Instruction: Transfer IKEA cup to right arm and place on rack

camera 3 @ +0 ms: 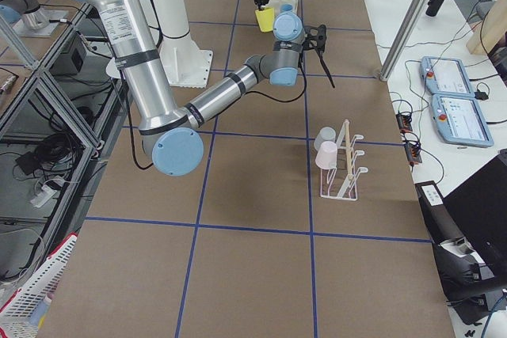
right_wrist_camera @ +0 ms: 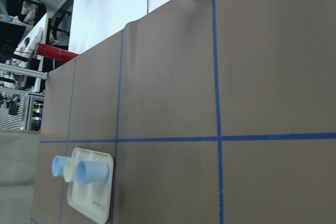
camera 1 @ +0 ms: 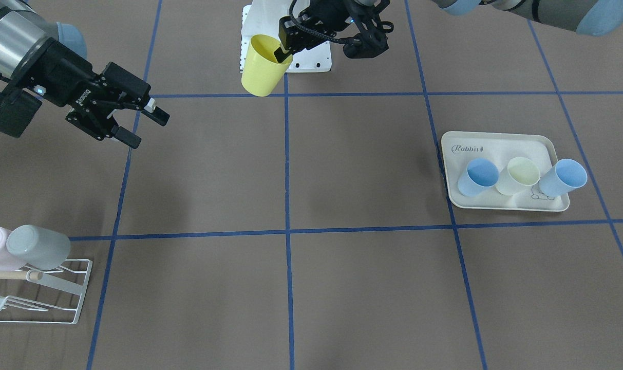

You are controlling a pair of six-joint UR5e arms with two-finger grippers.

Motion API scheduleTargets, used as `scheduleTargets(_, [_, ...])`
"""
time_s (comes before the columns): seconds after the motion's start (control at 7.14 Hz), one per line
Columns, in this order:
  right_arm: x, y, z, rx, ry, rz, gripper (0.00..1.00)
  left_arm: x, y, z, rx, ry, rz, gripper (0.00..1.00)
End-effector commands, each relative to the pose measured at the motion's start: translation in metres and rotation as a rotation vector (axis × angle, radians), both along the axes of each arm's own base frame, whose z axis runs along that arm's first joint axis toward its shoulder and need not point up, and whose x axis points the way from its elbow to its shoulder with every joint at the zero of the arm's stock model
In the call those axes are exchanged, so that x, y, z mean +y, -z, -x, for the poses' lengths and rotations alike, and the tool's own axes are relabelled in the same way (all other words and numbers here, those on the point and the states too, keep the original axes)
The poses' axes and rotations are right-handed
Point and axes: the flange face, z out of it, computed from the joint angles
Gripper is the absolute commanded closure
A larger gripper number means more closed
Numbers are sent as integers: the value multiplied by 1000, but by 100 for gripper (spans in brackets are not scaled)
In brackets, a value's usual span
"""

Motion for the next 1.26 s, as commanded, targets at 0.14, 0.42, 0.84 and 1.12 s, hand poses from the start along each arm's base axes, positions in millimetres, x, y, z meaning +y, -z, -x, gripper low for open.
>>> scheduleTargets(0.14, [33, 15, -5, -187, 72, -69, 2, 6, 15, 16, 294, 26, 262, 100])
scheduleTargets(0.42, [47, 24, -7, -276, 106, -74, 2, -4, -5, 10, 386, -16, 411, 100])
scheduleTargets(0.84, [66, 34, -7, -440, 129, -59, 2, -8, -46, 21, 627, -34, 559, 100])
scheduleTargets(1.12, [79, 38, 9, -573, 118, -12, 3, -11, -57, 27, 713, -65, 616, 100])
